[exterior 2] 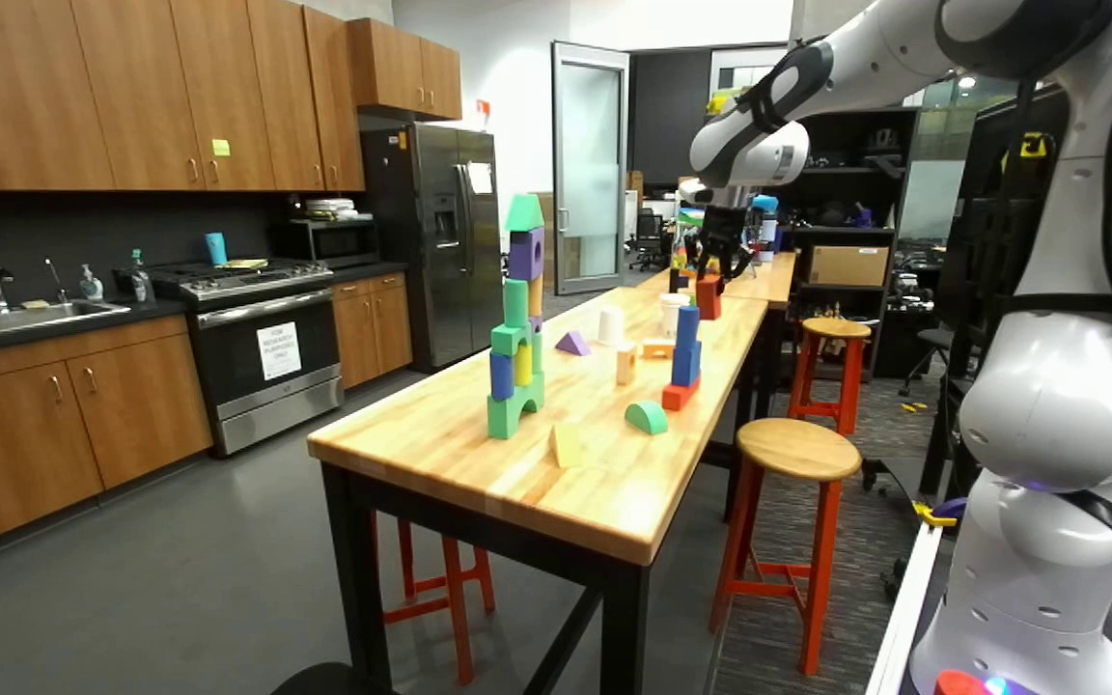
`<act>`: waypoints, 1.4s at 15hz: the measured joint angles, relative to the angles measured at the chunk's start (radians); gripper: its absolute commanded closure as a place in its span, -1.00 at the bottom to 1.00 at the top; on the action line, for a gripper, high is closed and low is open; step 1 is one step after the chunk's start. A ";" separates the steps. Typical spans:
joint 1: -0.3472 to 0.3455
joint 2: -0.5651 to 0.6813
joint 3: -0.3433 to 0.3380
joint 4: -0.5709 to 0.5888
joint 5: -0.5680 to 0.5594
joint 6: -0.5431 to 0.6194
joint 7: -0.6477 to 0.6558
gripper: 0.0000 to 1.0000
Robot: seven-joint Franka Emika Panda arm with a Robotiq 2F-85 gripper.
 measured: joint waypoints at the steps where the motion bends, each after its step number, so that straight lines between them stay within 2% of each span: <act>1: 0.000 0.000 0.000 -0.001 0.000 0.001 0.000 0.12; 2: 0.000 0.000 0.000 -0.002 0.000 0.001 0.000 0.12; 3: 0.000 0.000 0.000 -0.002 0.000 0.002 0.000 0.62; 21: 0.008 0.006 0.003 -0.004 0.012 -0.007 0.000 0.62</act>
